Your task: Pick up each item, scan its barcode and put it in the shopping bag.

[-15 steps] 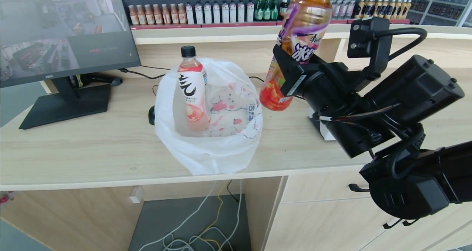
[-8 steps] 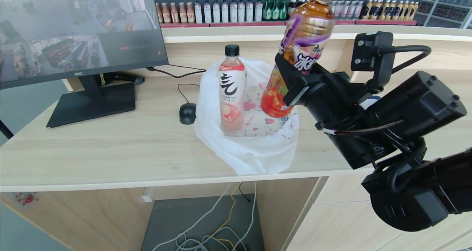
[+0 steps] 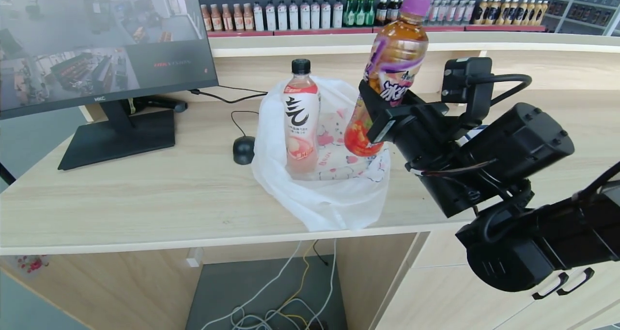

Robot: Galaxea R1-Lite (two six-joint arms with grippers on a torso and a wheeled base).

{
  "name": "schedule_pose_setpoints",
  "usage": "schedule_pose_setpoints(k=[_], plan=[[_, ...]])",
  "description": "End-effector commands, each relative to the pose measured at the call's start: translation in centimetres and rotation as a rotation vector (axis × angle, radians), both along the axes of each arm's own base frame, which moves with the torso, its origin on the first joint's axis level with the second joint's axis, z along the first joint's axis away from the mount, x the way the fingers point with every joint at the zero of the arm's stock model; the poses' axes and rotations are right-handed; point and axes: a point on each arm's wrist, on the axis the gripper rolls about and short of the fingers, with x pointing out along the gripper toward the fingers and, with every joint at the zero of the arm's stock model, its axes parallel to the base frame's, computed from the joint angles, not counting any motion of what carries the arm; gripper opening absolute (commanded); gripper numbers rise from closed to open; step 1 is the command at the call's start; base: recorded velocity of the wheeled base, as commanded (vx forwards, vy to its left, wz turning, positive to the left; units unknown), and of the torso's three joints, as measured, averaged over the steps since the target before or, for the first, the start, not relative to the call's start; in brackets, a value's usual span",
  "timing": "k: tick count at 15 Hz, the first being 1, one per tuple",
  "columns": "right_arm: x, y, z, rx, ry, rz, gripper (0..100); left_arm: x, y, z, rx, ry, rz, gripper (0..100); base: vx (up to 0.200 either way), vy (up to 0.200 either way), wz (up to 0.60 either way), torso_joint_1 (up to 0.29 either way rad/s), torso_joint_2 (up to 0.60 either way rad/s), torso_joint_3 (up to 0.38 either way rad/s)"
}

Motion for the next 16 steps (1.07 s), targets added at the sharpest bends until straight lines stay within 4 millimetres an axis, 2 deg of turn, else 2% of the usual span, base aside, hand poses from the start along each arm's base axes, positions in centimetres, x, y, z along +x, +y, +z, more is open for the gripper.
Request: schedule_pose_setpoints(k=[1,7,16], plan=[[1.3,0.2,-1.7,-0.05,0.024,-0.015,0,0.0,0.0,0.0,0.0,0.0,0.0,100,0.0,0.0,0.0,0.0,0.0,0.0],[3.5,0.5,-2.3,-0.055,0.004,-0.04,0,0.0,0.0,0.0,0.0,0.0,0.0,100,0.0,0.0,0.0,0.0,0.0,0.0],[5.2,1.0,-4.7,-0.141,0.017,-0.043,0,0.0,0.0,0.0,0.0,0.0,0.0,100,0.0,0.0,0.0,0.0,0.0,0.0]])
